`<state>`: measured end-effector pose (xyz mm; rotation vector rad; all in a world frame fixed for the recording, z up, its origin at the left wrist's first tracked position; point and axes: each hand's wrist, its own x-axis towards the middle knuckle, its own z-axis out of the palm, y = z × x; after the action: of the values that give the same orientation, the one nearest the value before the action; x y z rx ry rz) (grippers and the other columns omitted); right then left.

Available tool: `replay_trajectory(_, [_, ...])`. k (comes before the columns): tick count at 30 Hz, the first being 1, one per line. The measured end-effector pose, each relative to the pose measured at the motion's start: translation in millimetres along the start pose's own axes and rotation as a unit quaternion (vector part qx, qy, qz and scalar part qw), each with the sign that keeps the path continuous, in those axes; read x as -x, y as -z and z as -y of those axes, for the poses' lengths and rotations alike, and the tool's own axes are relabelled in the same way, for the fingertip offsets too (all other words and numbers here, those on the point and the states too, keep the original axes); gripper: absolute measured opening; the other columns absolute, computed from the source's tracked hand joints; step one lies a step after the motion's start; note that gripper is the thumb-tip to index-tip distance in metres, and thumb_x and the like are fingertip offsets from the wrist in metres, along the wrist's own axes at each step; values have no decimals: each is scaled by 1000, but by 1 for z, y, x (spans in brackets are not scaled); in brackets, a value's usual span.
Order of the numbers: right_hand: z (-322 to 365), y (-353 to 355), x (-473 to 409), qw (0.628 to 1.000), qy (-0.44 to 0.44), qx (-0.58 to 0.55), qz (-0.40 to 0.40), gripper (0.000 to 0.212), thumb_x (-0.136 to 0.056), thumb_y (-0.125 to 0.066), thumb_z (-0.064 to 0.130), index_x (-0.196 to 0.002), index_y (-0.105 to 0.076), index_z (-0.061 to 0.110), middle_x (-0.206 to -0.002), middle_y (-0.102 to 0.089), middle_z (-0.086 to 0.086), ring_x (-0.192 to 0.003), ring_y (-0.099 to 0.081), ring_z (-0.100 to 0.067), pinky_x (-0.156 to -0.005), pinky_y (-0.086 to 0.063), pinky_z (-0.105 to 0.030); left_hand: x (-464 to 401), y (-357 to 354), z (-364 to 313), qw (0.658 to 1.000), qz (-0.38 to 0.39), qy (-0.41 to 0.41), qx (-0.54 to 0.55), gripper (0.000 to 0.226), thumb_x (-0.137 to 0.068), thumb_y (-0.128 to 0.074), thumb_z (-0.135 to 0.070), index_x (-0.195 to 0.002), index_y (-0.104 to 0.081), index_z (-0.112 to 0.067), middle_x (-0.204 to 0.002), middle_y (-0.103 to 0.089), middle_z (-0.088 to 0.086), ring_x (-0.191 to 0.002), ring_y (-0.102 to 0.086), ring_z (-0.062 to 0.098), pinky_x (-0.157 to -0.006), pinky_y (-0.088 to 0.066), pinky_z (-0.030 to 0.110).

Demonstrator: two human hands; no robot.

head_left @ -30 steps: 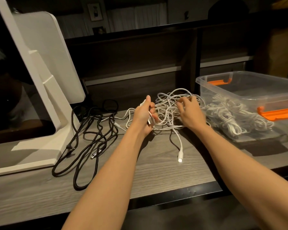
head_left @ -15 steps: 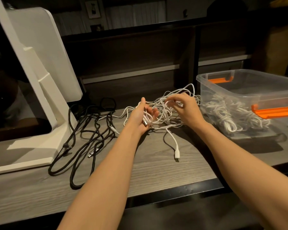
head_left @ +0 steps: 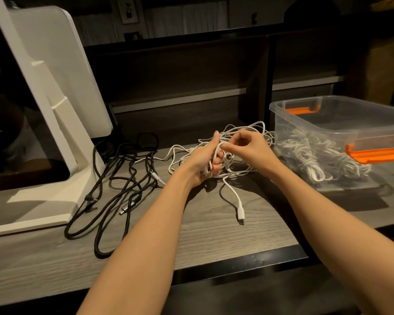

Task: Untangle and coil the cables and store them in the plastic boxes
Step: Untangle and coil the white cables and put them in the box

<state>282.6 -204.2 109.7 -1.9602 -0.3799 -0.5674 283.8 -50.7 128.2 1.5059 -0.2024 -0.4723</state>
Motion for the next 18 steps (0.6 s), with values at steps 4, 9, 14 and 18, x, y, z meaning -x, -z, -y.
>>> replay_trajectory(4, [0, 5, 0, 994, -46, -68, 65, 13, -84, -71, 22, -90, -66, 11, -87, -66, -10, -78, -61, -14, -74, -50, -25, 1, 1, 0, 998, 54, 0, -30, 57, -91, -40, -67, -68, -50, -15, -49, -40, -7, -40, -32, 5, -44, -26, 15])
replay_trajectory(9, [-1, 6, 1, 997, -25, -43, 63, 13, -88, -66, 16, -100, -65, 17, -96, -67, 0, -87, -63, -4, -76, -51, -16, -1, 7, 1, 999, 21, -19, -43, 35, -93, -57, -47, -77, -52, -15, -58, -40, -5, -43, -33, 5, -40, -29, 14])
replay_trajectory(14, [-20, 18, -2, 979, -17, 202, -2, 17, -90, -62, 26, -107, -66, 28, -105, -61, 13, -114, -46, -11, -105, -33, -38, -5, 8, 4, 989, -117, -86, -17, 42, -100, -45, -45, -94, -66, -9, -60, -48, -4, -43, -40, 5, -42, -34, 16])
replay_trajectory(18, [-27, 14, -3, 957, -50, 286, 4, 22, -93, -57, 24, -115, -62, 27, -118, -59, 7, -122, -39, -19, -110, -23, -47, -6, 0, 8, 984, -103, -142, 8, 36, -101, -42, -44, -123, -60, -22, -111, -63, -2, -74, -57, 6, -57, -45, 18])
